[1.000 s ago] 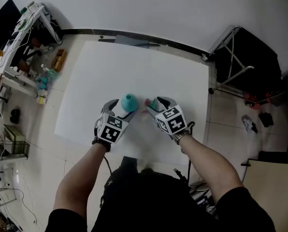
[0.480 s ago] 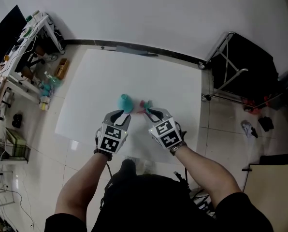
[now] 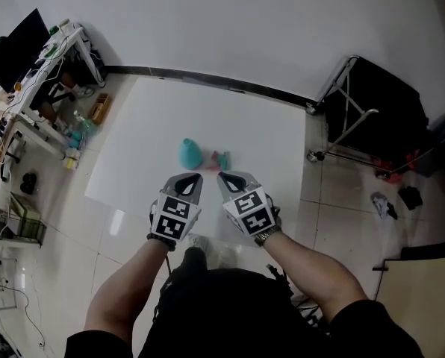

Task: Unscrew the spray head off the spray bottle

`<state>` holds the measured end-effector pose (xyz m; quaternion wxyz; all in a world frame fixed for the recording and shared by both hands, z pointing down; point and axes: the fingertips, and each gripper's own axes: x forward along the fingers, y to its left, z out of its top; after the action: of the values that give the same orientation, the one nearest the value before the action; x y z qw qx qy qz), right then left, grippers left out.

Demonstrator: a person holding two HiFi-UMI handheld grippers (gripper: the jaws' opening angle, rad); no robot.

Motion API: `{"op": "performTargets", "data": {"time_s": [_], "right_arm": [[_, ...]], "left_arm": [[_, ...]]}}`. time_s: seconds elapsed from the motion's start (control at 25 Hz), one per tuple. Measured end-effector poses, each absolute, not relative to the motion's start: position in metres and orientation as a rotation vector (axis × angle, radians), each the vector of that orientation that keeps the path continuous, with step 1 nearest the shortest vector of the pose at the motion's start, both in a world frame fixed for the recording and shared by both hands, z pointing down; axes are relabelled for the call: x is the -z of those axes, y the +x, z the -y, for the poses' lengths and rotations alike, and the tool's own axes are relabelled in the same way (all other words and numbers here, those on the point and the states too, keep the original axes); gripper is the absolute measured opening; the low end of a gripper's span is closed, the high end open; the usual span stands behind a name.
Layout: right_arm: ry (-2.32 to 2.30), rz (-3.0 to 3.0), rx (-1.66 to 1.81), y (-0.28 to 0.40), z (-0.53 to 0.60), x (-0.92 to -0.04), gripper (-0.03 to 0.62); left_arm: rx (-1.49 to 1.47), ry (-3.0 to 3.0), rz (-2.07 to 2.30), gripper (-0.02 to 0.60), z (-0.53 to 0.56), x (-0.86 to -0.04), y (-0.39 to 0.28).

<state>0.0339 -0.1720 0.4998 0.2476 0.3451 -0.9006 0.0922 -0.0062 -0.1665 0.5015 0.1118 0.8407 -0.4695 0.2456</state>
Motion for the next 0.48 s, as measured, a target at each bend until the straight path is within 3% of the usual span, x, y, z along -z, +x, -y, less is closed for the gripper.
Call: {"op": "performTargets", "data": {"time_s": [0.48], "right_arm": [[0.938,2.503,-0.234,0.029,0.153,-0.480,-0.009]], "left_arm": [[-0.661,2.462,1.437,0.015,0.149,-0.480,0.001]]}}
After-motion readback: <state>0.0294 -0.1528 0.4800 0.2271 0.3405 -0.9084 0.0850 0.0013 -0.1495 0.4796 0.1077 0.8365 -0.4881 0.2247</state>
